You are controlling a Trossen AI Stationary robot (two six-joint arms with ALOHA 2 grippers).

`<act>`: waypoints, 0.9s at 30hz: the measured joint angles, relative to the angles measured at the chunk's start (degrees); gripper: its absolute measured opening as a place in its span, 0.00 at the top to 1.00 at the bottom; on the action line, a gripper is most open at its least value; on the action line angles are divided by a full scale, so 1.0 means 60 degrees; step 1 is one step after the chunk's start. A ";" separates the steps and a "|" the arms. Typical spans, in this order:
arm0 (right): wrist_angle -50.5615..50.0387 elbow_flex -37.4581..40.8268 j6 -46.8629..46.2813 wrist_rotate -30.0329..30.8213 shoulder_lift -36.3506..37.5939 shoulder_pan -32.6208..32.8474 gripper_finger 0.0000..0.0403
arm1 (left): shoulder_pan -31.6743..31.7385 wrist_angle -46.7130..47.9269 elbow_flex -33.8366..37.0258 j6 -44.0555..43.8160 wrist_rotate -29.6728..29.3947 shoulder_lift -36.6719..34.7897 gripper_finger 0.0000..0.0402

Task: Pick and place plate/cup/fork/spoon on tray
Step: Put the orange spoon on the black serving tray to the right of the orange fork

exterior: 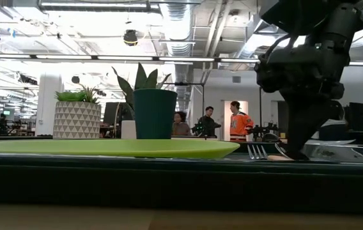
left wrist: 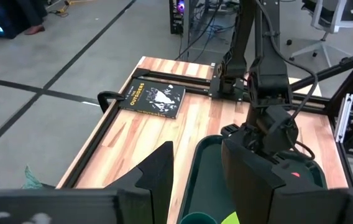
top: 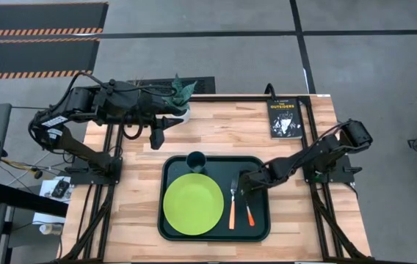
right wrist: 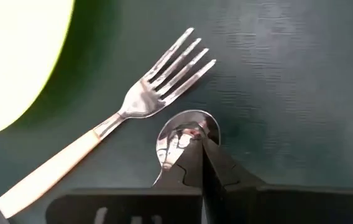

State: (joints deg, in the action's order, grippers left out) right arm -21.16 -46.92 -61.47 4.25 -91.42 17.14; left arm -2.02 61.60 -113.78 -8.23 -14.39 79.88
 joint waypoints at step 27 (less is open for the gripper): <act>-0.0330 -0.0969 0.0510 0.0058 -0.1158 0.0119 0.98 | 0.0000 -0.0401 0.0499 -0.0098 0.0004 -0.0004 0.69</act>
State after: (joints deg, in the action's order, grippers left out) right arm -23.14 -52.73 -58.41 4.60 -98.37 17.85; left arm -2.02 59.20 -110.78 -8.82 -14.37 79.85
